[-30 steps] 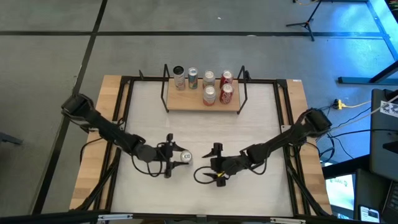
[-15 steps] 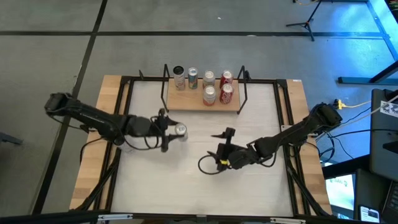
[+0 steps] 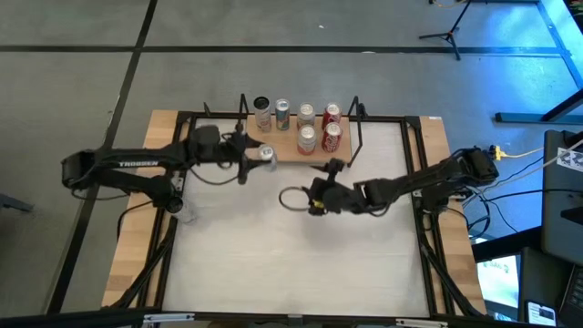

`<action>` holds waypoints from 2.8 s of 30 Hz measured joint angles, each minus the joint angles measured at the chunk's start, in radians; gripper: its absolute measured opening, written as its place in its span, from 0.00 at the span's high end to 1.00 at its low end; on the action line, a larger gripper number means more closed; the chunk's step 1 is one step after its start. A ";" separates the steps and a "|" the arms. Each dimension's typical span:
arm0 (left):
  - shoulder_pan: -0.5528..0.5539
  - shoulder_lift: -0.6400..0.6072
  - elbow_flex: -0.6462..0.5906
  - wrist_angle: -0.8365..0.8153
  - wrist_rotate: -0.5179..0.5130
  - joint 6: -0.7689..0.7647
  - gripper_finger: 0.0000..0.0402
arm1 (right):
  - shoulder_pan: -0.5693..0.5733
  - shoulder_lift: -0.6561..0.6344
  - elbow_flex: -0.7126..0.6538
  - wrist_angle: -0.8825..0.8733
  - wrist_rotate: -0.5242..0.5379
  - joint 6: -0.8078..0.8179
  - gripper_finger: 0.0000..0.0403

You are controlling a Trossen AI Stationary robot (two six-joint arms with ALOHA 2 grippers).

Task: Place canned beverage on shelf
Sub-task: Put the blue soda can align with the other blue soda can on the shelf, then adjust the white pink soda can on the shelf

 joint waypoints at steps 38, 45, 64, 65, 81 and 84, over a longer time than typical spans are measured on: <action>0.357 0.554 0.342 -0.020 0.442 0.097 0.49 | -0.151 0.000 0.000 -0.047 -0.097 -0.122 0.16; 0.344 0.552 0.342 -0.018 0.421 0.097 0.46 | -0.151 0.000 0.000 -0.045 -0.097 -0.124 0.16; 0.298 0.526 0.342 -0.019 0.363 0.081 0.31 | -0.150 0.000 0.000 -0.031 -0.097 -0.151 0.16; 0.298 0.514 0.342 -0.020 0.350 0.082 0.31 | -0.150 0.000 0.000 -0.032 -0.097 -0.151 0.16; 0.254 0.208 0.342 -0.109 0.214 0.072 0.31 | -0.149 0.000 0.000 -0.037 -0.097 -0.159 0.16; 0.230 0.156 0.342 -0.160 0.156 0.068 0.31 | -0.149 0.000 0.000 -0.037 -0.097 -0.165 0.16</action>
